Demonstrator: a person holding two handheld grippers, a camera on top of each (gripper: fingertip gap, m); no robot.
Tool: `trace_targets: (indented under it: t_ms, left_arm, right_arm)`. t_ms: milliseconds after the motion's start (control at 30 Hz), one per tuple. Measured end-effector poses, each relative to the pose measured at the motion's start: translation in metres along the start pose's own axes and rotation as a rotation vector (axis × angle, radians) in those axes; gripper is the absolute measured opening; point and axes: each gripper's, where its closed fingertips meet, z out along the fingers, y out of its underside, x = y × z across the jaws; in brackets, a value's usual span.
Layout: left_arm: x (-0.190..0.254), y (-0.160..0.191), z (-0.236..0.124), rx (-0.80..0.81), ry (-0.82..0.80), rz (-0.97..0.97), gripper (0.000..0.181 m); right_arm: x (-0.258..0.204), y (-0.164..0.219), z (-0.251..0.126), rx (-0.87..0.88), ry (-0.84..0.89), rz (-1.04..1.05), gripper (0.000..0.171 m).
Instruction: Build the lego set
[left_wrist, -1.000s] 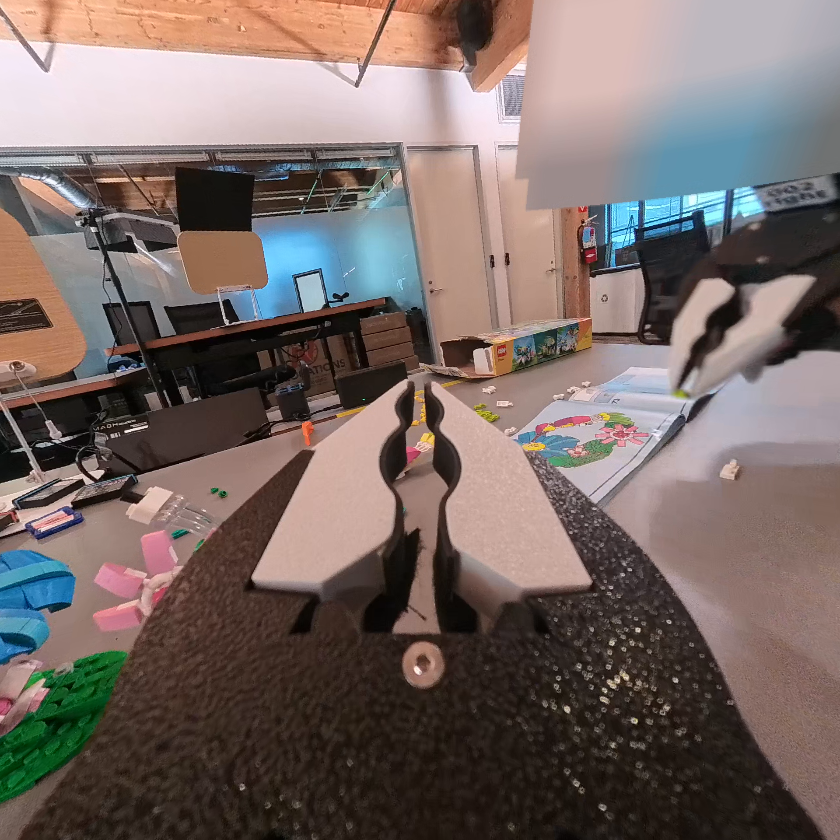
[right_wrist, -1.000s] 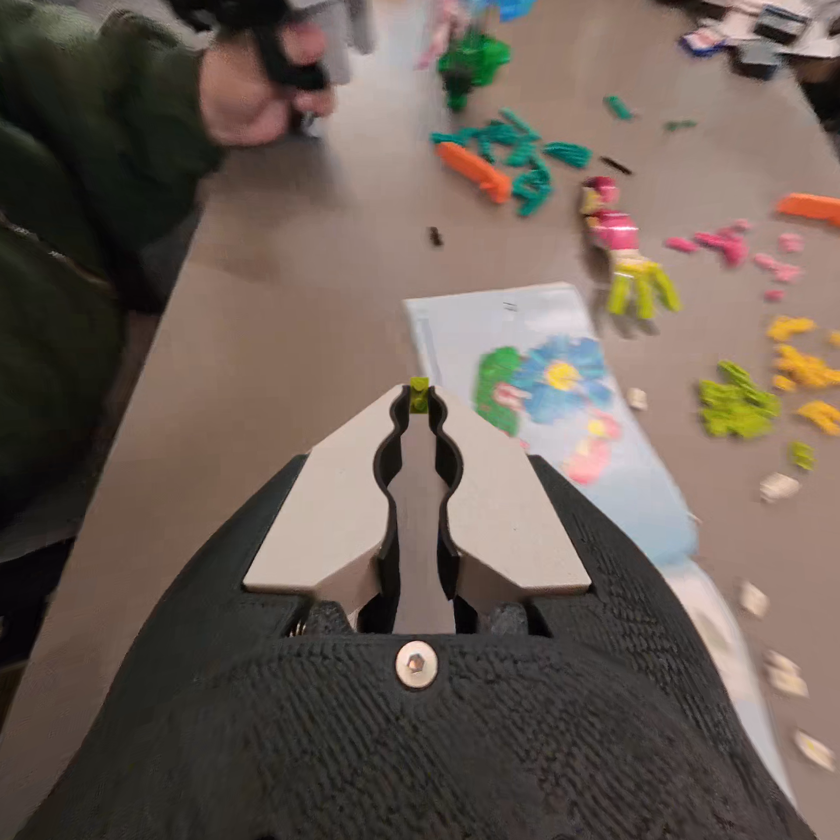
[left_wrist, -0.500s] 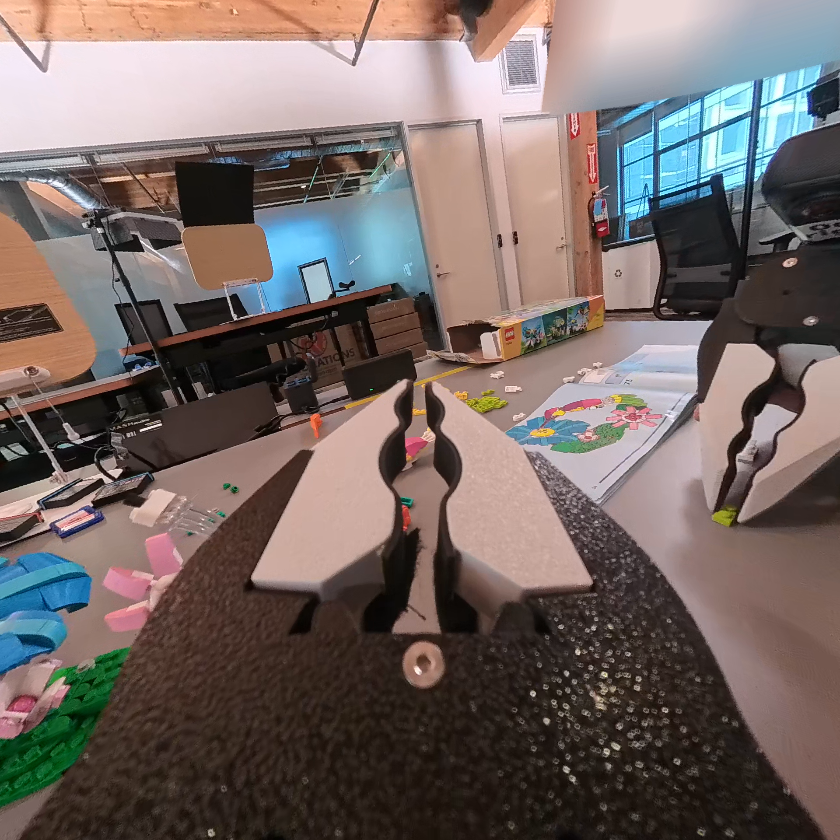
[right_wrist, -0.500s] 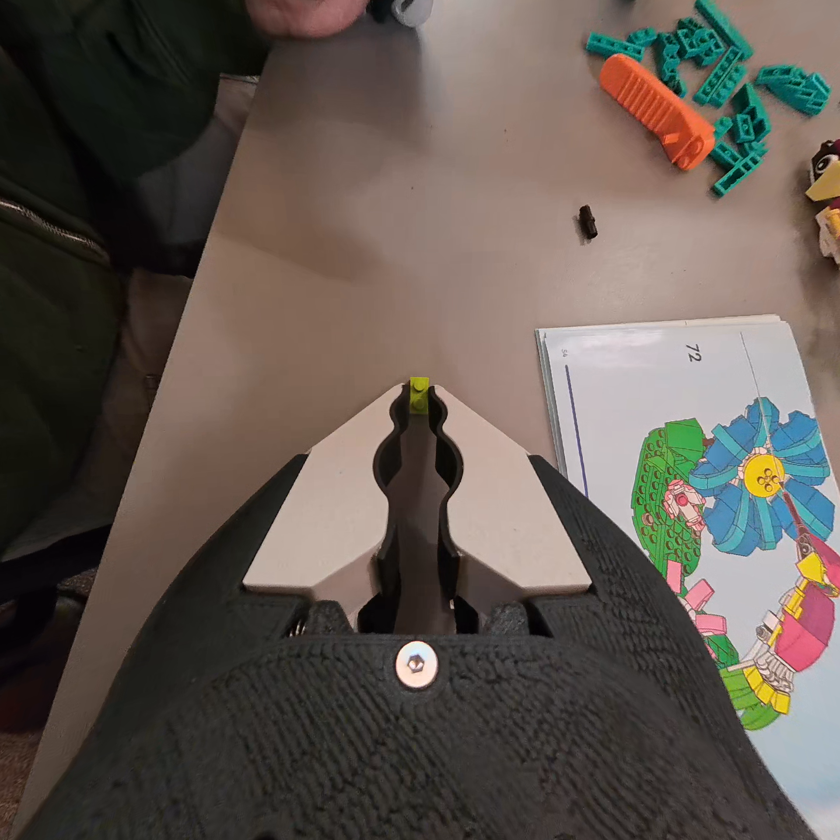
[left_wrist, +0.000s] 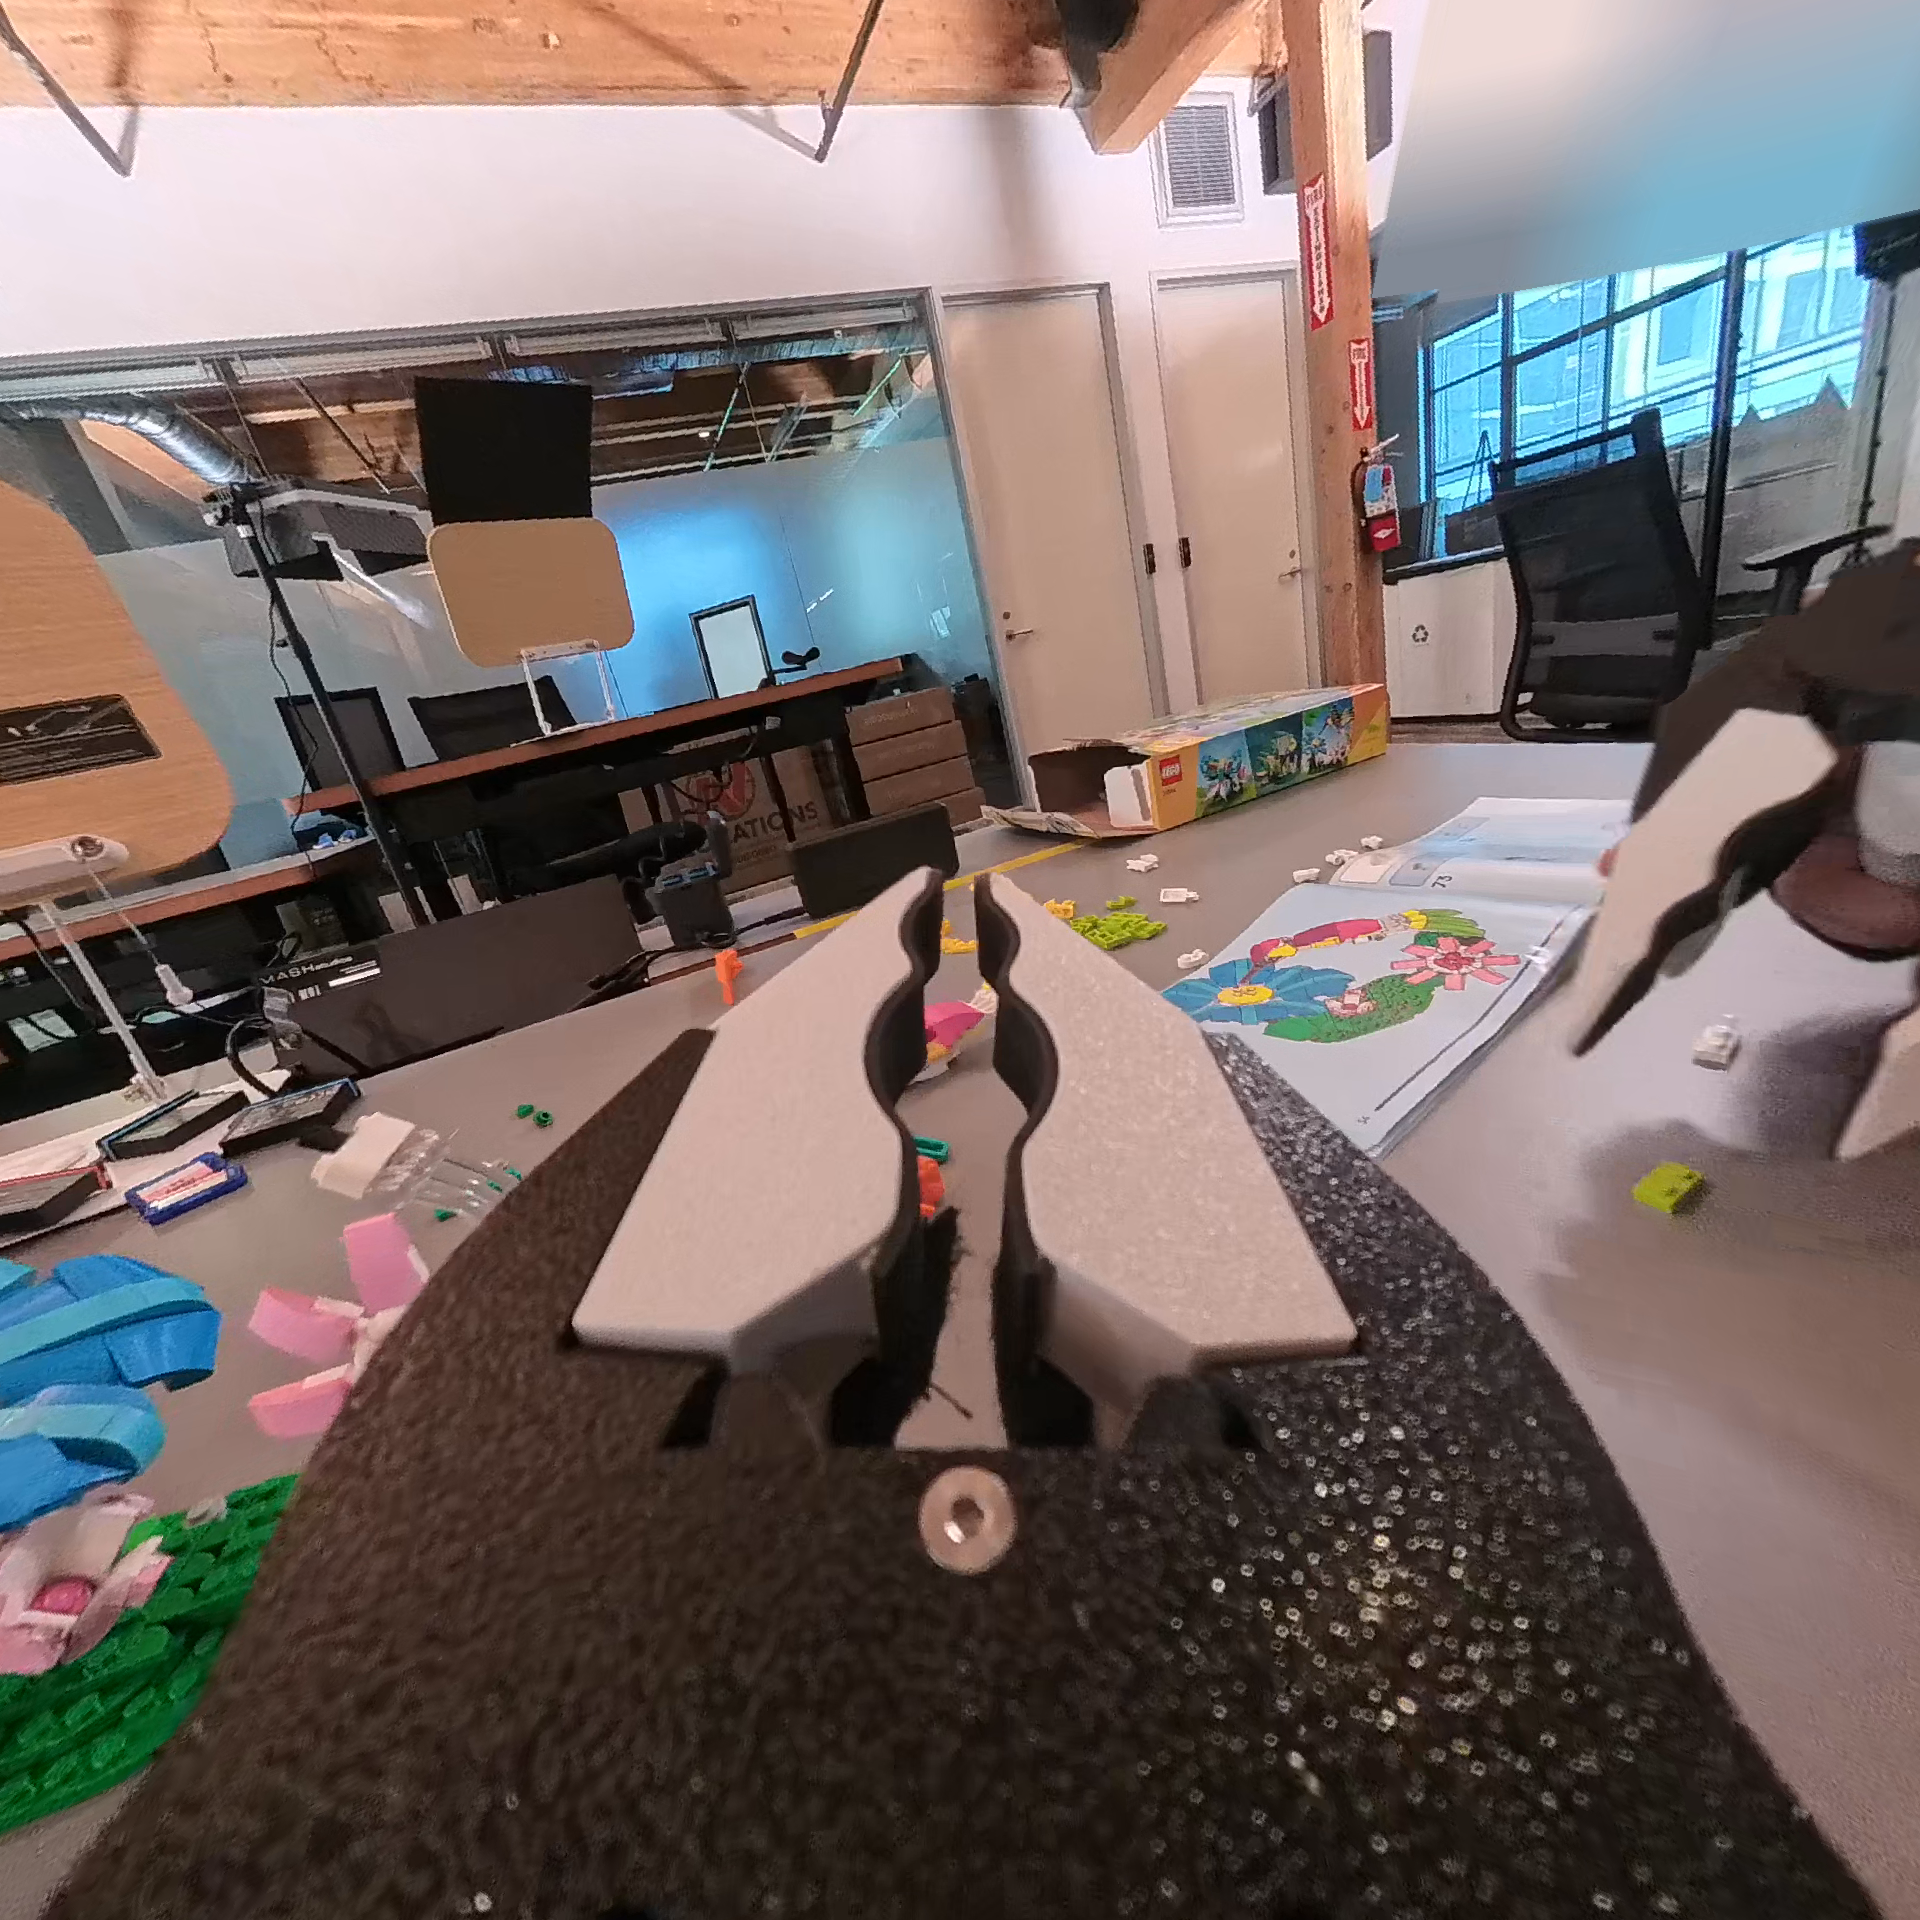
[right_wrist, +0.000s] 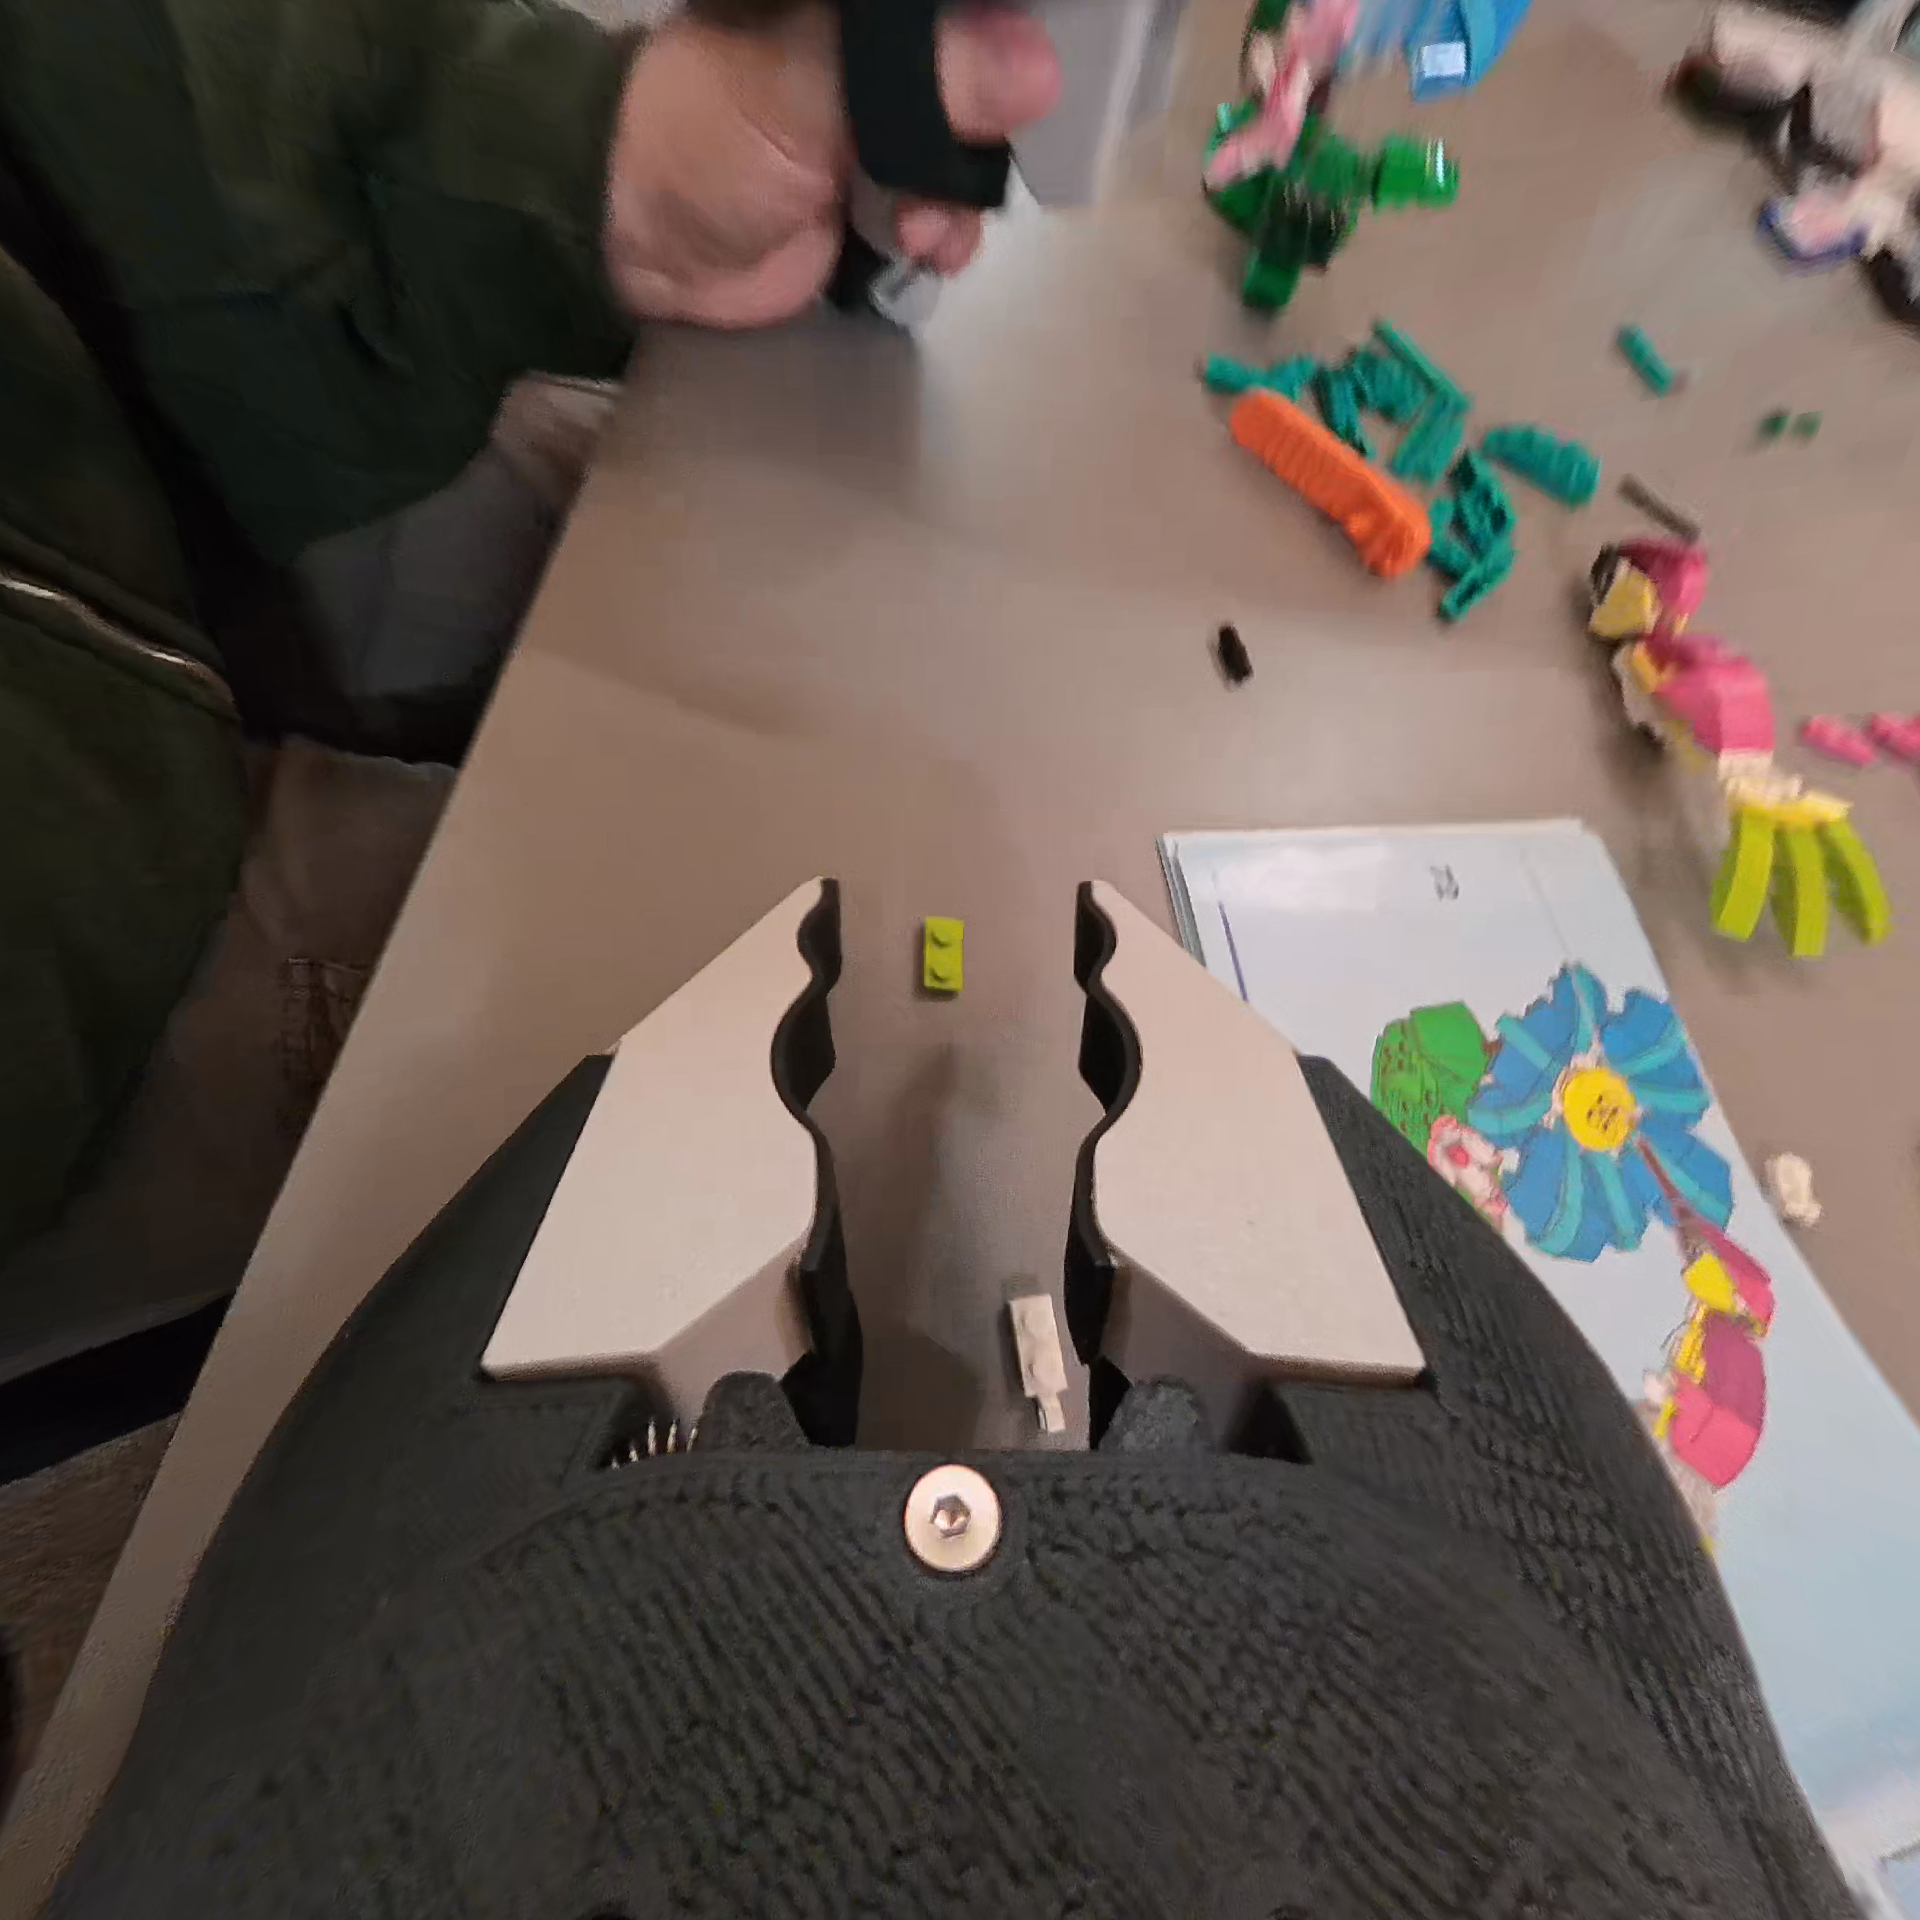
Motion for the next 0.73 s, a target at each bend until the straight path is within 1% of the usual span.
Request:
trace_targets:
  t_ms: [33,167,300,367,433,533,633,667,733]
  left_arm:
    - [-0.002,-0.001,-0.001,0.004,-0.007,-0.003,0.003]
    - [-0.007,-0.003,-0.003,0.019,-0.027,-0.029,0.003]
    - [-0.008,-0.002,-0.003,0.015,-0.027,-0.037,0.005]
    - [-0.001,0.002,-0.001,-0.029,0.010,-0.042,0.009]
    - [0.021,0.007,0.001,-0.088,0.102,-0.058,0.017]
    - [0.080,0.010,0.002,-0.171,0.349,-0.041,0.026]
    - [0.131,0.034,-0.002,-0.385,0.596,0.066,0.032]
    - [0.142,0.043,-0.005,-0.462,0.657,0.095,0.035]
    - [0.153,0.057,-0.006,-0.562,0.723,0.153,0.036]
  right_arm:
    - [-0.005,-0.004,-0.004,0.033,-0.016,-0.039,0.043]
    - [-0.017,-0.005,-0.014,0.091,-0.064,-0.157,0.040]
    - [-0.022,0.012,-0.020,0.046,-0.096,-0.217,0.039]
    - [-0.018,0.015,-0.028,0.055,-0.097,-0.203,0.038]
    - [-0.013,0.016,-0.037,0.084,-0.109,-0.161,0.036]
    - [-0.008,0.025,-0.045,0.076,-0.116,-0.128,0.035]
    - [-0.006,0.034,-0.054,0.051,-0.117,-0.143,0.033]
    - [-0.004,0.035,-0.058,0.052,-0.114,-0.143,0.031]
    - [0.001,0.037,-0.065,0.055,-0.103,-0.116,0.030]
